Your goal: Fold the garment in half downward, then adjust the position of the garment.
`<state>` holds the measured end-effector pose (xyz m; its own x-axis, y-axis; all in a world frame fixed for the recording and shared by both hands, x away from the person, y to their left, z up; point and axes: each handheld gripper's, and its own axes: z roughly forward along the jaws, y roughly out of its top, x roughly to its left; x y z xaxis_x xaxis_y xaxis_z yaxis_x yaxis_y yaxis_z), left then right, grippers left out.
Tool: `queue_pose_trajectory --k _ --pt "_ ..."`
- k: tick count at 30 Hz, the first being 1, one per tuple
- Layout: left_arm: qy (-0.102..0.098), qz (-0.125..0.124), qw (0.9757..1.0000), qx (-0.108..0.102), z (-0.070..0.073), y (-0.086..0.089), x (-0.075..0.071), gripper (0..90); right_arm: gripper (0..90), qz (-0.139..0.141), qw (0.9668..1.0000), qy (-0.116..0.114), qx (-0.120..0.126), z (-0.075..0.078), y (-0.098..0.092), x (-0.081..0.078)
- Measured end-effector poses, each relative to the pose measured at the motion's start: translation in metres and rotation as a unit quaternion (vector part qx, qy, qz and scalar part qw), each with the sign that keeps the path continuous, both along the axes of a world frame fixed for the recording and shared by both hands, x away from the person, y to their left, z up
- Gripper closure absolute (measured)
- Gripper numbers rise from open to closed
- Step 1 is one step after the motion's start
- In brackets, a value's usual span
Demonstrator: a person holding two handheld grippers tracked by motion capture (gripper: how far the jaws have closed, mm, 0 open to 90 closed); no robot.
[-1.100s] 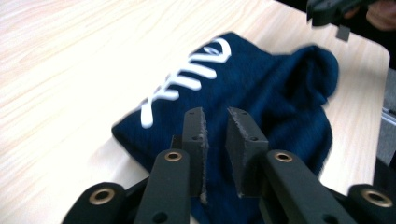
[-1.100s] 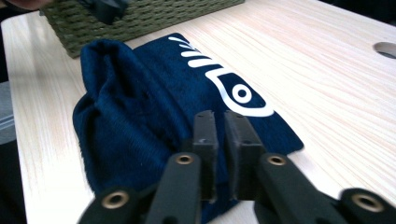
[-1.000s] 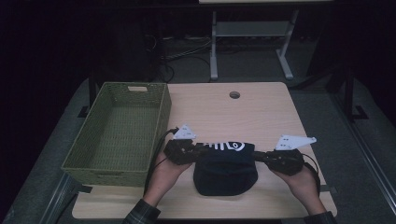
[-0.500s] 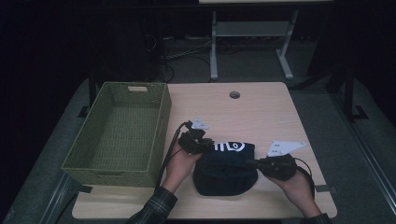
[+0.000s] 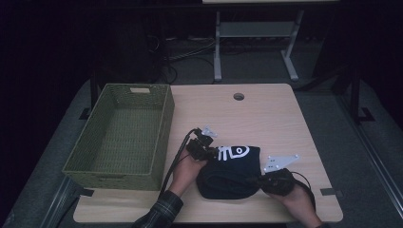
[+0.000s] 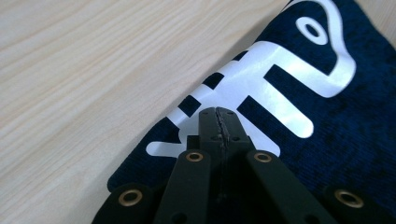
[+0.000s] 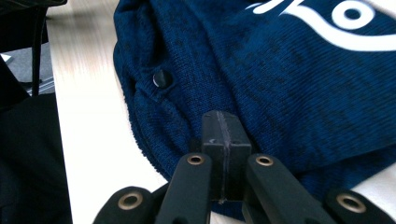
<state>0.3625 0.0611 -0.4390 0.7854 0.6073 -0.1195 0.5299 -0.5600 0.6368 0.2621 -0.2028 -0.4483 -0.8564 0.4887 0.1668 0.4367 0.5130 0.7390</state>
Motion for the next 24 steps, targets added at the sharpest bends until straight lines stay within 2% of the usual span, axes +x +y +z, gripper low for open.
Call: queue_pose_trajectory --k 6,9,14,16,17,20,22,23,24 --pt "0.010 -0.016 0.9998 -0.008 -0.011 -0.010 0.008 90.0 90.0 0.023 0.9996 0.014 -0.009 -0.012 0.012 -0.005" --pt "0.007 -0.026 0.9996 -0.007 -0.012 -0.016 0.011 90.0 90.0 0.030 0.9992 0.024 -0.006 -0.014 0.018 -0.008" --pt "0.000 -0.047 0.9989 0.005 -0.011 -0.026 0.015 90.0 90.0 0.052 0.9984 0.022 -0.010 -0.017 0.030 -0.011" --pt "-0.003 -0.051 0.9987 0.002 -0.010 -0.029 0.016 90.0 90.0 0.062 0.9979 0.017 -0.014 -0.018 0.036 -0.013" --pt "-0.004 -0.050 0.9987 0.000 -0.010 -0.029 0.016 90.0 90.0 0.060 0.9978 0.021 -0.015 -0.018 0.037 -0.013" --pt "-0.015 -0.043 0.9989 -0.006 -0.001 -0.025 0.010 88.4 89.9 0.061 0.9980 0.015 -0.011 -0.014 0.035 -0.013" --pt "-0.015 -0.042 0.9988 -0.020 0.005 -0.020 0.005 86.2 87.0 0.059 0.9982 0.006 0.000 -0.009 0.032 -0.014" --pt "-0.018 -0.040 0.9986 -0.030 0.010 -0.017 0.000 84.8 85.4 0.057 0.9984 0.002 0.004 -0.007 0.030 -0.015" --pt "-0.021 -0.043 0.9983 -0.032 0.015 -0.013 -0.007 83.9 83.0 0.053 0.9985 -0.004 0.009 -0.003 0.028 -0.015"
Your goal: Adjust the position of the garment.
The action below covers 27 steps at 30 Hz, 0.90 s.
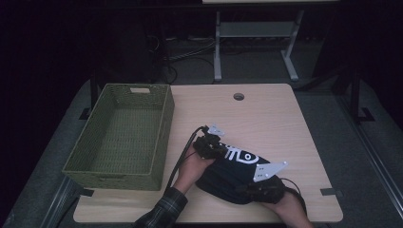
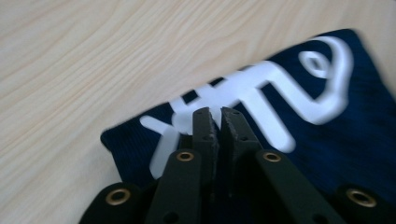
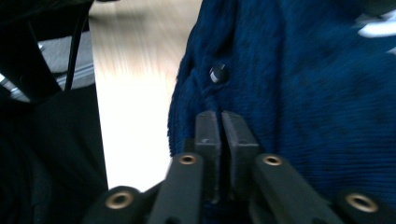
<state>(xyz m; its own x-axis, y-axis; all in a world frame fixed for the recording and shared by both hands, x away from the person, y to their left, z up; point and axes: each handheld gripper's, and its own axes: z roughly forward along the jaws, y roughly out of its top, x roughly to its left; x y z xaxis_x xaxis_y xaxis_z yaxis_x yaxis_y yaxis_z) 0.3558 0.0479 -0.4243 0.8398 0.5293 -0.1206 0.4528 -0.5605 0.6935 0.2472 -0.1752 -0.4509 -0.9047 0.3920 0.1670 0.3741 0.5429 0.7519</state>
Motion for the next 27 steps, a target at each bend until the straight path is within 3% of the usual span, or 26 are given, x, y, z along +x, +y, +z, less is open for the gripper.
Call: queue_pose_trajectory --k 4,6,8,11,14,17,21,27 --pt "-0.001 -0.002 0.9999 -0.014 0.009 0.012 -0.021 83.9 82.1 -0.022 0.9992 -0.027 0.019 0.015 -0.011 0.001" --pt "-0.004 -0.004 0.9999 -0.012 0.011 0.017 -0.032 83.7 80.9 -0.040 0.9982 -0.036 0.025 0.021 -0.019 0.005" --pt "-0.003 -0.006 0.9999 -0.012 0.011 0.021 -0.045 82.8 80.4 -0.059 0.9970 -0.046 0.018 0.023 -0.027 0.011" --pt "-0.006 -0.004 0.9999 0.008 0.006 0.024 -0.058 81.4 78.2 -0.094 0.9944 -0.048 0.003 0.017 -0.038 0.022" --pt "-0.002 -0.004 0.9995 0.032 -0.005 0.025 -0.059 80.4 76.9 -0.116 0.9927 -0.032 -0.015 0.006 -0.046 0.034" --pt "-0.001 -0.004 0.9990 0.045 -0.015 0.024 -0.056 80.5 76.5 -0.118 0.9925 -0.021 -0.024 -0.003 -0.047 0.039" --pt "-0.008 0.007 0.9988 0.049 -0.016 0.028 -0.047 80.6 75.3 -0.113 0.9933 -0.012 -0.023 -0.006 -0.043 0.035" --pt "-0.003 0.024 0.9989 0.041 -0.011 0.033 -0.038 72.3 69.5 -0.109 0.9935 -0.029 -0.013 0.000 -0.046 0.024"
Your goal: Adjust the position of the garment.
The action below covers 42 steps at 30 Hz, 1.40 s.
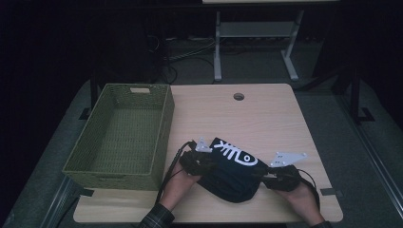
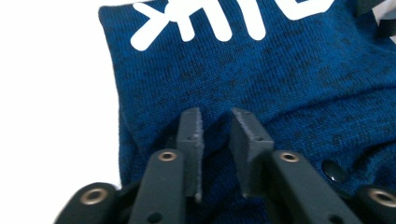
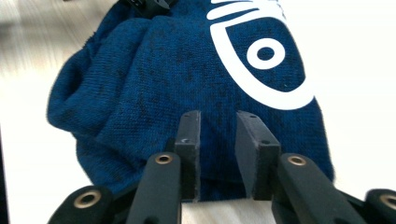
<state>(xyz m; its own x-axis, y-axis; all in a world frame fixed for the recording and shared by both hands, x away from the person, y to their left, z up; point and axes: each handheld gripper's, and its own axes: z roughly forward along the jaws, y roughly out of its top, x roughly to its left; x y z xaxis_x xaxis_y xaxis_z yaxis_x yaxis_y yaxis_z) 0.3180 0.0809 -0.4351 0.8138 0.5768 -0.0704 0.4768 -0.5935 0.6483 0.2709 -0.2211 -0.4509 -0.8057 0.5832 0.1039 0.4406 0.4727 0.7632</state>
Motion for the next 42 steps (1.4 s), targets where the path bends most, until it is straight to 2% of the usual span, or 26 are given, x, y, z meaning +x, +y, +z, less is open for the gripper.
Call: queue_pose_trajectory --k 7,11,14,18,21,24,27,29,35,42 --pt "0.004 0.013 0.9995 -0.030 0.013 0.007 0.012 52.3 59.8 -0.028 0.9993 -0.023 0.007 0.009 -0.018 -0.016" --pt "0.007 0.023 0.9987 -0.044 0.016 0.008 0.021 42.7 50.5 -0.055 0.9982 -0.025 0.009 0.008 -0.033 -0.020" --pt "0.021 0.025 0.9985 -0.044 0.011 0.007 0.030 35.3 41.9 -0.077 0.9969 -0.016 0.005 0.003 -0.042 -0.020" --pt "0.028 0.033 0.9977 -0.052 0.001 0.005 0.037 26.0 25.6 -0.109 0.9938 -0.015 -0.017 -0.004 -0.051 -0.019" --pt "0.032 0.032 0.9976 -0.052 -0.005 0.004 0.040 19.9 15.0 -0.136 0.9896 -0.014 -0.045 -0.013 -0.055 -0.014" --pt "0.033 0.035 0.9977 -0.048 -0.011 0.004 0.042 16.8 12.6 -0.150 0.9872 -0.007 -0.054 -0.022 -0.057 -0.008" --pt "0.035 0.032 0.9980 -0.041 -0.016 0.002 0.043 15.7 9.8 -0.153 0.9864 -0.009 -0.059 -0.025 -0.055 -0.007" --pt "0.034 0.027 0.9987 -0.025 -0.019 -0.001 0.043 13.5 9.6 -0.151 0.9865 -0.008 -0.062 -0.026 -0.053 -0.006" --pt "0.048 0.024 0.9984 -0.017 -0.027 -0.004 0.044 12.8 8.4 -0.153 0.9864 -0.001 -0.062 -0.030 -0.053 -0.003" --pt "0.043 0.023 0.9987 -0.014 -0.028 -0.005 0.042 13.2 7.9 -0.155 0.9864 0.001 -0.056 -0.031 -0.055 -0.003"
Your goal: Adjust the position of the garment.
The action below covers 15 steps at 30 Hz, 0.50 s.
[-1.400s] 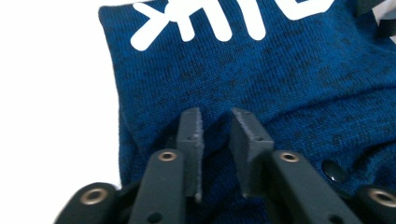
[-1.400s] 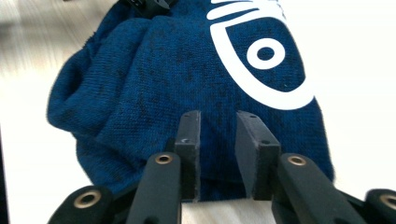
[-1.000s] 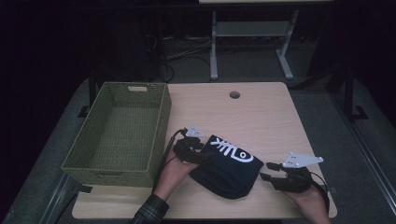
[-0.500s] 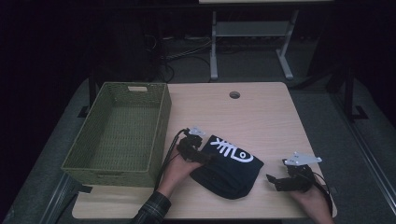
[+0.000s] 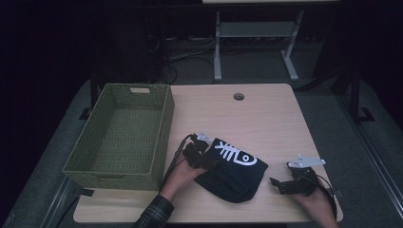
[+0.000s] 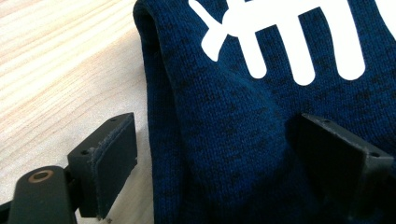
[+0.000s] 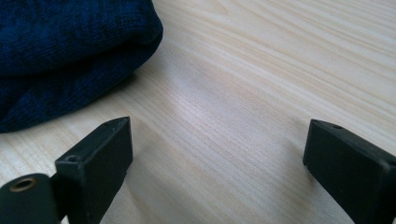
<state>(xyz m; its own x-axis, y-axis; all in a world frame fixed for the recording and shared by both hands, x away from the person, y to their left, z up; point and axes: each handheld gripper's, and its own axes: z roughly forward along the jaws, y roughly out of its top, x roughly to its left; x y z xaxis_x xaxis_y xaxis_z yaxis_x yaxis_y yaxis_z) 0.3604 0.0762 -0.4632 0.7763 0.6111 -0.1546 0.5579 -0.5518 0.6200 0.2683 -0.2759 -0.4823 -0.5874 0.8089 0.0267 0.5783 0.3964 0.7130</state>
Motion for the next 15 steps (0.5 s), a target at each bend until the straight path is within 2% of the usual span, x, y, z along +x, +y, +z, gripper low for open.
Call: queue_pose_trajectory --k 4,8,15 --pt "-0.003 -0.014 0.9997 -0.020 -0.0010 0.0036 -0.0008 20.9 7.8 -0.001 1.0000 0.000 0.000 -0.0001 0.0001 0.0000" --pt "-0.002 -0.022 0.9993 -0.029 -0.0011 0.0048 -0.0019 28.7 7.8 -0.001 1.0000 0.000 0.000 -0.0002 0.0003 0.0001" --pt "0.011 -0.034 0.9991 -0.025 0.0013 0.0043 -0.0016 44.6 7.8 -0.002 1.0000 0.000 0.001 -0.0002 0.0005 0.0002"
